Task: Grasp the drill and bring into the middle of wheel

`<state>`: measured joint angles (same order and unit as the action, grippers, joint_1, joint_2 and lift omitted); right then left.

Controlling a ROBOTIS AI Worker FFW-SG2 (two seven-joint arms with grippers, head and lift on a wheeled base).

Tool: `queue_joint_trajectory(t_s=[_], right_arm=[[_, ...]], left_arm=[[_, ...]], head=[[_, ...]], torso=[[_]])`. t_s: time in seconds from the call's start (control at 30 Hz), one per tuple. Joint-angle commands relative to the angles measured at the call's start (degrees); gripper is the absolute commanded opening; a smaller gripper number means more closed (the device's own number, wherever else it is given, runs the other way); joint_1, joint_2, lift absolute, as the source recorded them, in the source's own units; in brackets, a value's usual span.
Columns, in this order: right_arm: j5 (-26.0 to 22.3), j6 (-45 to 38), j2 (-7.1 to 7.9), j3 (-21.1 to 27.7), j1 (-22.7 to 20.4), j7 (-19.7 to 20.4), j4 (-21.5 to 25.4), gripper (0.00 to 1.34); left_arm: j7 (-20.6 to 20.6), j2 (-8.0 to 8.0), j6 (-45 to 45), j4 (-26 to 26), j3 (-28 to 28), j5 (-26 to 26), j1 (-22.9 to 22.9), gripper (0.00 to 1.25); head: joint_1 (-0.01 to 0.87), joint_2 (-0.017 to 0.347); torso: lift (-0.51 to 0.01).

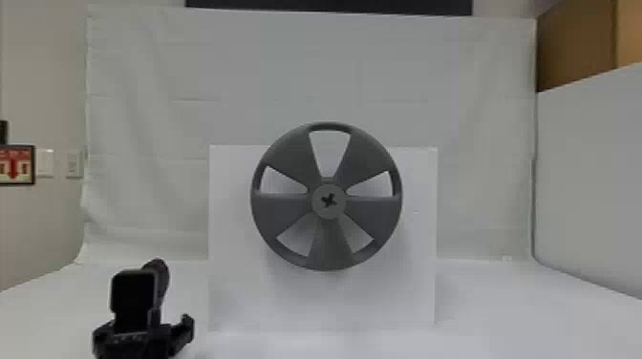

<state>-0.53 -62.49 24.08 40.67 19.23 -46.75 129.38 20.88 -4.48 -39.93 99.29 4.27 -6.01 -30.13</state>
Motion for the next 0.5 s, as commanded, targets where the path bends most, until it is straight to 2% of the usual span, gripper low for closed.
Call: queue_joint_trajectory(t_s=[0.0, 0.47], right_arm=[[0.00, 0.00, 0.09, -0.24, 0.11, 0.00, -0.10, 0.82], [0.09, 0.00, 0.09, -1.12, 0.55, 0.00, -0.62, 0.82]], left_arm=[[1.00, 0.00, 0.55, -1.38, 0.04, -0.06, -0.46, 1.10], [2.06, 0.18, 1.34, -4.46, -0.40, -0.41, -1.60, 1.10]], head=[[0.000, 0.000], [0.000, 0.000]], torso=[[-0.406], [-0.406]])
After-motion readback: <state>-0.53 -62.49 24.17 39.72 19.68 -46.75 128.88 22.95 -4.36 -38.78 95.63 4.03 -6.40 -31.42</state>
